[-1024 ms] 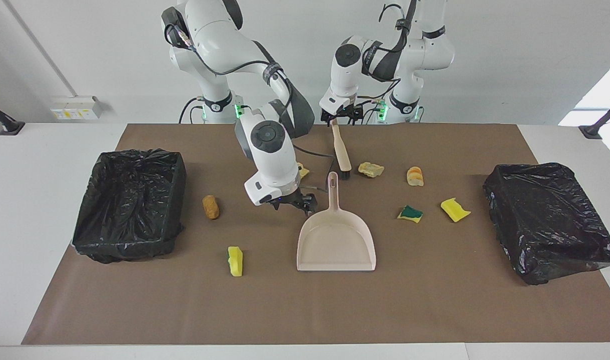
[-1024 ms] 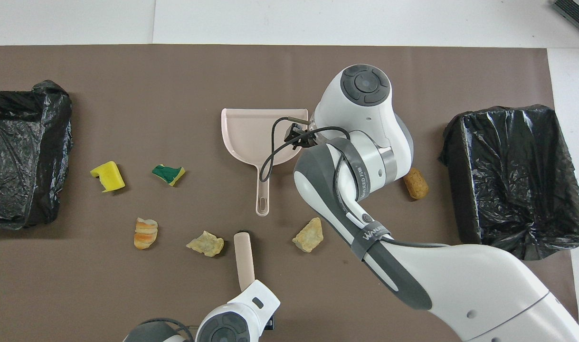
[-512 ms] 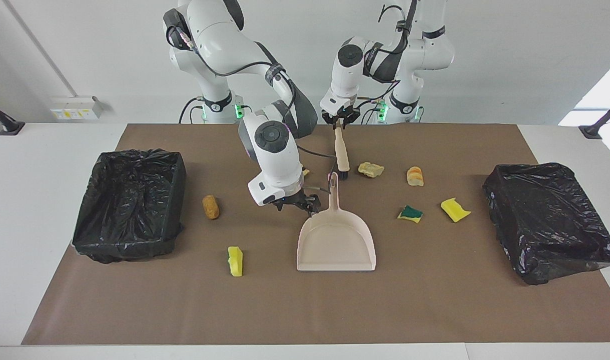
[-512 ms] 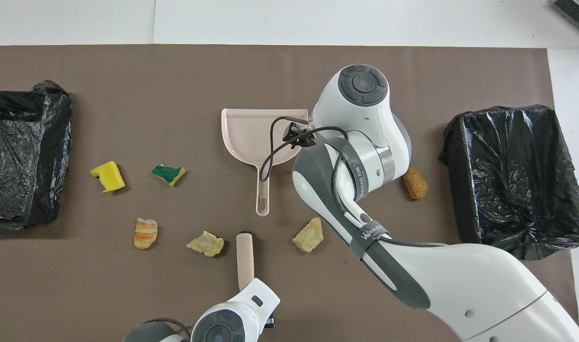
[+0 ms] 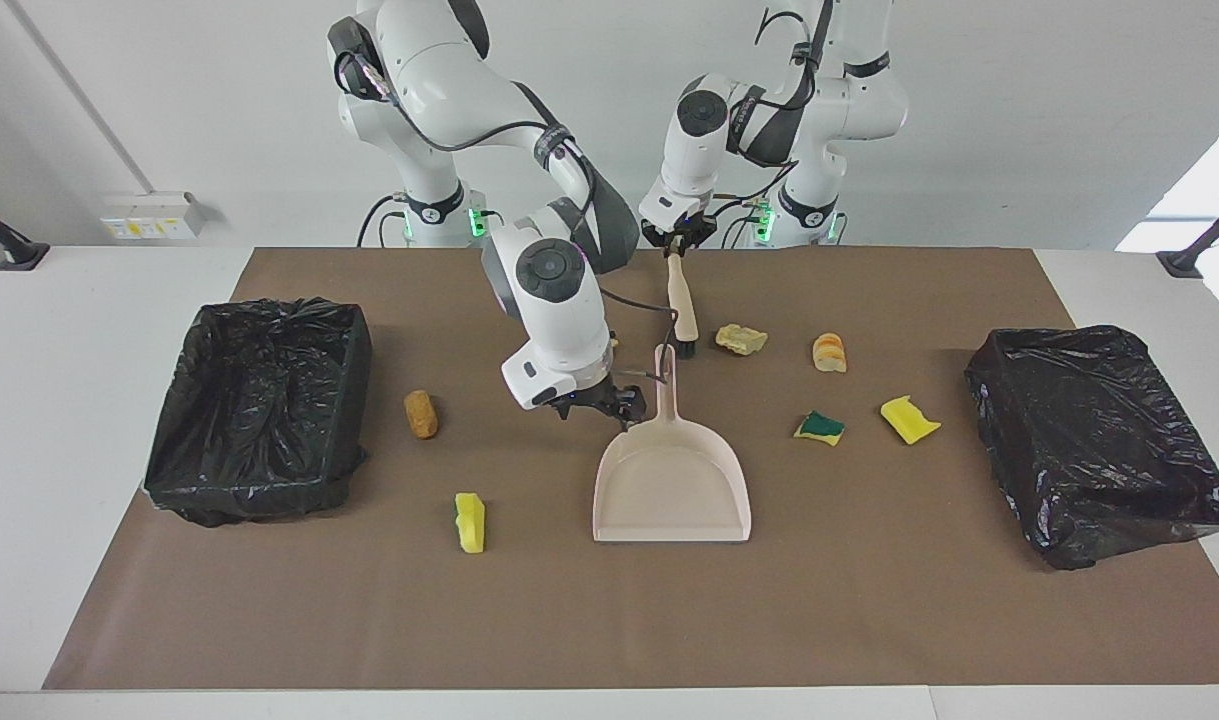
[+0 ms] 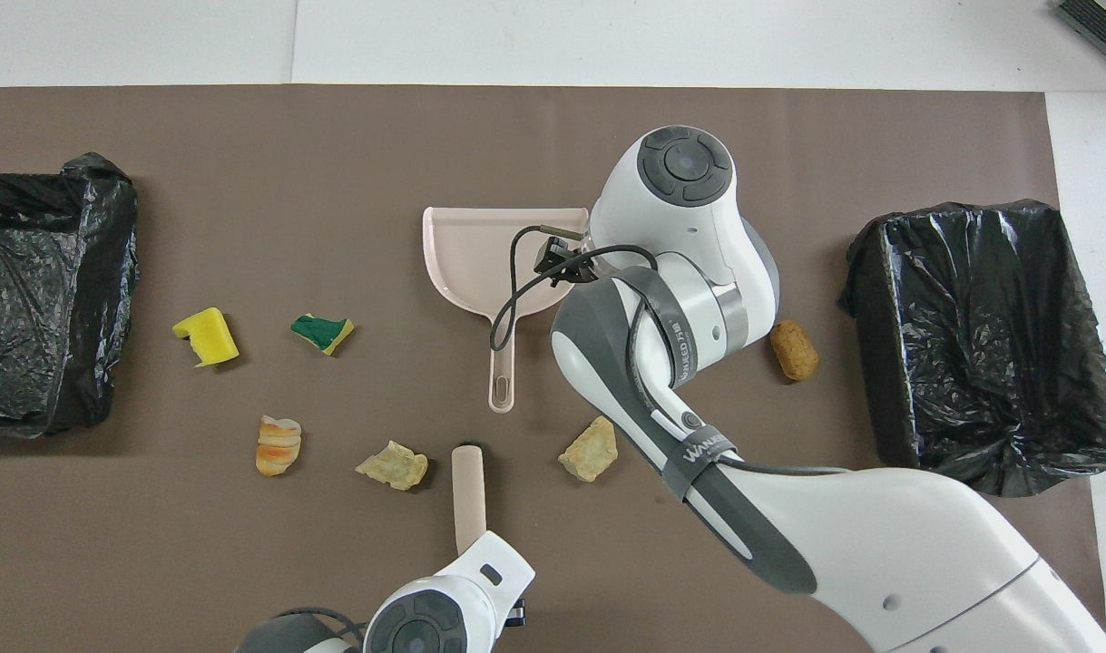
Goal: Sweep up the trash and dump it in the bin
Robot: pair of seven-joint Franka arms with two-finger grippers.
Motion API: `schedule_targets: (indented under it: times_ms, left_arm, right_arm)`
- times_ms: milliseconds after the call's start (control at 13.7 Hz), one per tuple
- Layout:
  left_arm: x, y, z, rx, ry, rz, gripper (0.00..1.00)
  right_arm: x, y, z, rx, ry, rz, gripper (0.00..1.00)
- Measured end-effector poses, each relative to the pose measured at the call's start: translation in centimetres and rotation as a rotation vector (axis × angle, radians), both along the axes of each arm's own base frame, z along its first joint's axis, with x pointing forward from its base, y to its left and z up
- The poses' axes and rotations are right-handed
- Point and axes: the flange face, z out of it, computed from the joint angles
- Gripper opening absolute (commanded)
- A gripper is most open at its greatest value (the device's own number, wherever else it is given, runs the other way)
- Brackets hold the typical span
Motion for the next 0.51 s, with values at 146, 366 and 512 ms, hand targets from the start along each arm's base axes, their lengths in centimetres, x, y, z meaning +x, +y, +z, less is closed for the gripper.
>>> schedule_targets:
  times_ms: [146, 366, 512]
  left_arm:
    - [-0.10, 0.16, -0.30, 0.004, 0.012, -0.012, 0.29]
    - [-0.18, 0.27, -0.59, 0.006, 0.024, -0.025, 0.29]
    - [-0.18, 0.29, -0.63, 0.006, 0.027, -0.028, 0.30]
  right_arm:
    - [0.00, 0.00, 0.00, 0.000, 0.000, 0.000, 1.00]
    - [0.02, 0.03, 0.07, 0.001, -0.001, 0.000, 1.00]
    - [0.02, 0.05, 0.11, 0.001, -0.002, 0.000, 1.00]
